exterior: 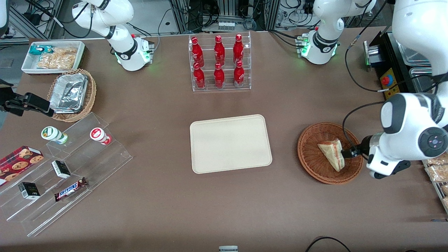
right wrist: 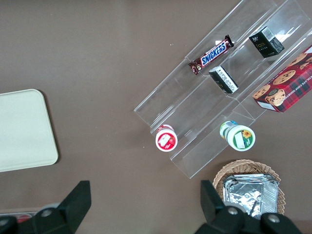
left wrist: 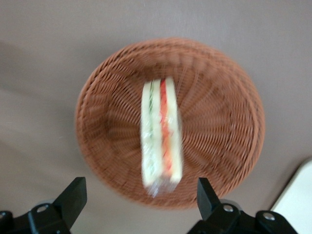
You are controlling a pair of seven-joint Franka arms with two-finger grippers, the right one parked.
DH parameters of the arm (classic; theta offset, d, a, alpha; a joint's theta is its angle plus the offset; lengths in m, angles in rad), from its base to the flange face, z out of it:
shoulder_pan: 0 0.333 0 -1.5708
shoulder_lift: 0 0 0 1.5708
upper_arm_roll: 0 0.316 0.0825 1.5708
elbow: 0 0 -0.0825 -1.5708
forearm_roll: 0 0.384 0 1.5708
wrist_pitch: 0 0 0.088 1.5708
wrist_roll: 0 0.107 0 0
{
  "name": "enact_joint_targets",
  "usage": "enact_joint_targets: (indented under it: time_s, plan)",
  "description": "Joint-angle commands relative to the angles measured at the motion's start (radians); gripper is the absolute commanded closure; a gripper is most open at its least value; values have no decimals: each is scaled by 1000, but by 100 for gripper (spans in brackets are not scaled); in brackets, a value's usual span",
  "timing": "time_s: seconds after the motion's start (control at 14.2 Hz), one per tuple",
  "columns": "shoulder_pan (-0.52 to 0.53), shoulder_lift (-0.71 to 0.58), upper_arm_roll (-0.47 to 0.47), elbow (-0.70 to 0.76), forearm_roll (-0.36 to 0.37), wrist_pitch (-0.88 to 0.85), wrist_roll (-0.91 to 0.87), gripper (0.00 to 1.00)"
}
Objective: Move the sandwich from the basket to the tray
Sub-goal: 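Move the left gripper down over the wrapped sandwich in the wicker basket, then close the left gripper on the sandwich and lift it from the basket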
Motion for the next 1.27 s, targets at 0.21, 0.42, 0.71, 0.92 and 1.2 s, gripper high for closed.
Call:
enact_joint_targets:
  time_s: [0.21,0.42,0.71,0.92,1.2]
  plan:
    - [-29,74,-4,-56,-2,146,-154,0]
    - [-30,62,-4,-157,-1,238,-154,0]
    - [-29,39,-2,-200,3,234,-154,0]
    - [-29,40,-4,-168,-4,229,-154,0]
    - [-26,45,-2,-125,1,223,-151,0]
